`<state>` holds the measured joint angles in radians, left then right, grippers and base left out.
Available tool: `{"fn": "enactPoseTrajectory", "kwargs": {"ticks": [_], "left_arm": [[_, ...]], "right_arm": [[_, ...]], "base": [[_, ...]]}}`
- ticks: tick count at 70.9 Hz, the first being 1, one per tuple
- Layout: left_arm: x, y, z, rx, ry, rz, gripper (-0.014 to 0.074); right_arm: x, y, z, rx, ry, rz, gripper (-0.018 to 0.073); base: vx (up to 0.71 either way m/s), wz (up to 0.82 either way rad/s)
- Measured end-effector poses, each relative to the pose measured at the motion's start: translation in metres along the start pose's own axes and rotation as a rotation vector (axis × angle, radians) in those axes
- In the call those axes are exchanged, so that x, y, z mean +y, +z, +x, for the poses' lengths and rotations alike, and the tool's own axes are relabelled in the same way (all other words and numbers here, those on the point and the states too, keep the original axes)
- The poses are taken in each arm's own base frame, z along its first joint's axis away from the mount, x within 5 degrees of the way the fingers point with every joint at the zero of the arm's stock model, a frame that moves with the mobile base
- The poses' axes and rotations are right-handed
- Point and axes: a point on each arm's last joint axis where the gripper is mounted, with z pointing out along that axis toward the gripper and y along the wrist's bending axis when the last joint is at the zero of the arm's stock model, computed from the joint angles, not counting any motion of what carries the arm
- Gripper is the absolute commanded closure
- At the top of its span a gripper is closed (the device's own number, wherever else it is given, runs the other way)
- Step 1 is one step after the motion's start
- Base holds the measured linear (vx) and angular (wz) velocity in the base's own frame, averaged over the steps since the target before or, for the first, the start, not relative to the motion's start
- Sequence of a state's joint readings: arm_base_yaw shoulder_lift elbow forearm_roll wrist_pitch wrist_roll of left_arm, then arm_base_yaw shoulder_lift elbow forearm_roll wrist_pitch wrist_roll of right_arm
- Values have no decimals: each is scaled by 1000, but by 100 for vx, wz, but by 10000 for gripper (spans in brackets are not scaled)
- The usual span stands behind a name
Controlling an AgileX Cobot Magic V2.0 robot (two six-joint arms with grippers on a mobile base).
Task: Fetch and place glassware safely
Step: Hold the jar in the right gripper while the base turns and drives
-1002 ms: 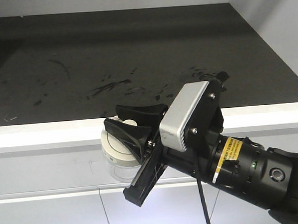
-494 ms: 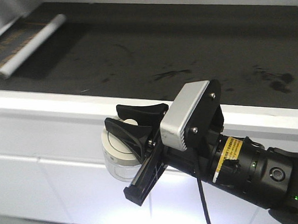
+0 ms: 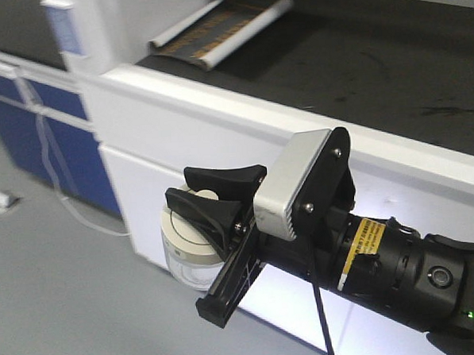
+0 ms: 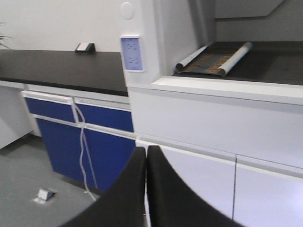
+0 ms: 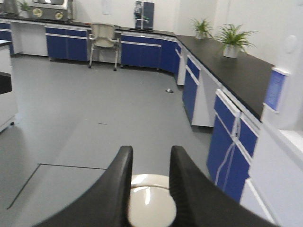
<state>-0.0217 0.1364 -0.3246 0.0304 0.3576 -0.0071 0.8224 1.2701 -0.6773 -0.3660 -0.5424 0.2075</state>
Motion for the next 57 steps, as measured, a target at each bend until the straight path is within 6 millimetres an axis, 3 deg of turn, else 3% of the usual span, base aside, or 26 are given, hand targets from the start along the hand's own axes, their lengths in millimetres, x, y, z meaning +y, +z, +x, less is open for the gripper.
{"fn": "enactPoseTrajectory", "kwargs": {"ticks": [57], "left_arm": [[0, 0, 0, 0, 0, 0, 603]], "right_arm": [[0, 0, 0, 0, 0, 0, 563]], "base": [[-8, 68]]}}
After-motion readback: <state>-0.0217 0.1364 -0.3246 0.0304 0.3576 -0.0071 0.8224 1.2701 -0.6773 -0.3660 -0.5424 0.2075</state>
